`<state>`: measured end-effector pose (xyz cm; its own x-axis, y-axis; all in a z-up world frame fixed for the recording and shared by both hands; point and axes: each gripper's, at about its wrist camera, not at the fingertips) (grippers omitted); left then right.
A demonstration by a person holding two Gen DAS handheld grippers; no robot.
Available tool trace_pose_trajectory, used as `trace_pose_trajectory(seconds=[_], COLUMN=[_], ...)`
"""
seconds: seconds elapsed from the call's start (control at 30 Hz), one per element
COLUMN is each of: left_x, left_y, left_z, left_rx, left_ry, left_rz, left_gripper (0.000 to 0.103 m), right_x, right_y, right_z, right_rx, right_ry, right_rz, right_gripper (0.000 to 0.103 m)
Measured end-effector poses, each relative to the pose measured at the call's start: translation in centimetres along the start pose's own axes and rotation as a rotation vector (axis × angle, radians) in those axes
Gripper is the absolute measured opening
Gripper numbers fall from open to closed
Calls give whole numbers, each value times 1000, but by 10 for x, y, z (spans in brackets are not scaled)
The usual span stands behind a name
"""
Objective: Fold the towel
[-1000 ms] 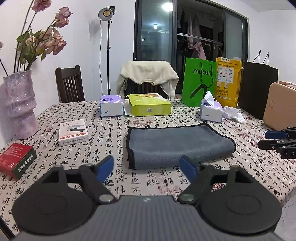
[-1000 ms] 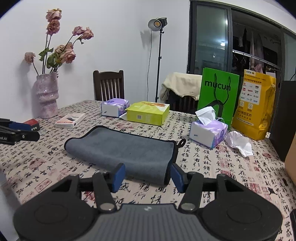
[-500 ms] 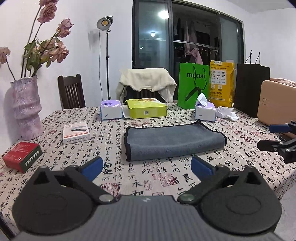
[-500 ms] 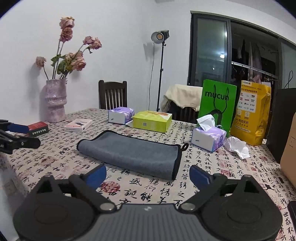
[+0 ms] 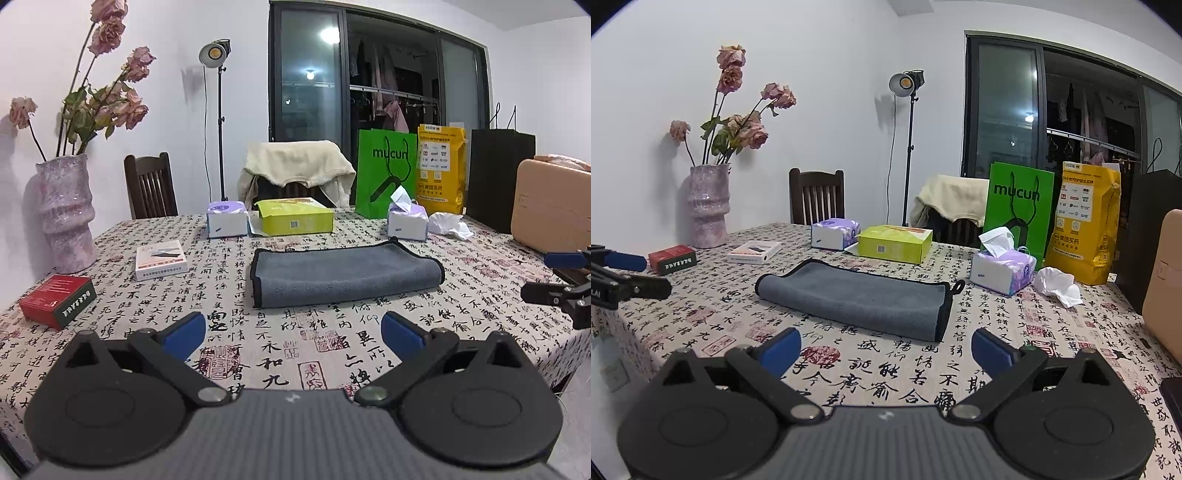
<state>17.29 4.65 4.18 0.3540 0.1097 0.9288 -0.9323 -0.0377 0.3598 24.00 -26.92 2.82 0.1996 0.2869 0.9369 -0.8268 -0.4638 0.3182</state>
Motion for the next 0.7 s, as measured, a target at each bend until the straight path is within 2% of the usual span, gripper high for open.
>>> trace_pose_trajectory(seconds=[0.43,0.7], left_x=[-22,-38], left_y=[39,66], left_z=[7,11], left_rx=[29,-9], left_ry=[17,3], left_rz=[28,55], left_gripper=[103,103], right_x=[-17,-27], right_y=[35,60], right_z=[-15,-39], right_rx=[12,26], right_ry=[0,26], right_rz=[5,32], right_gripper=[99,102])
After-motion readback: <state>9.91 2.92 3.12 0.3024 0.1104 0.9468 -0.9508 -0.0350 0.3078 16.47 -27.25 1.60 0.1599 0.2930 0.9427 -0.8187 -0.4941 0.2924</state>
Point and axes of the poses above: each gripper's, at about its wrist camera, not at the fingertips, and y roughly against the way its jaws point, z to its right, x to its top, and after that the axes turned 7 degrees about y, right-handed
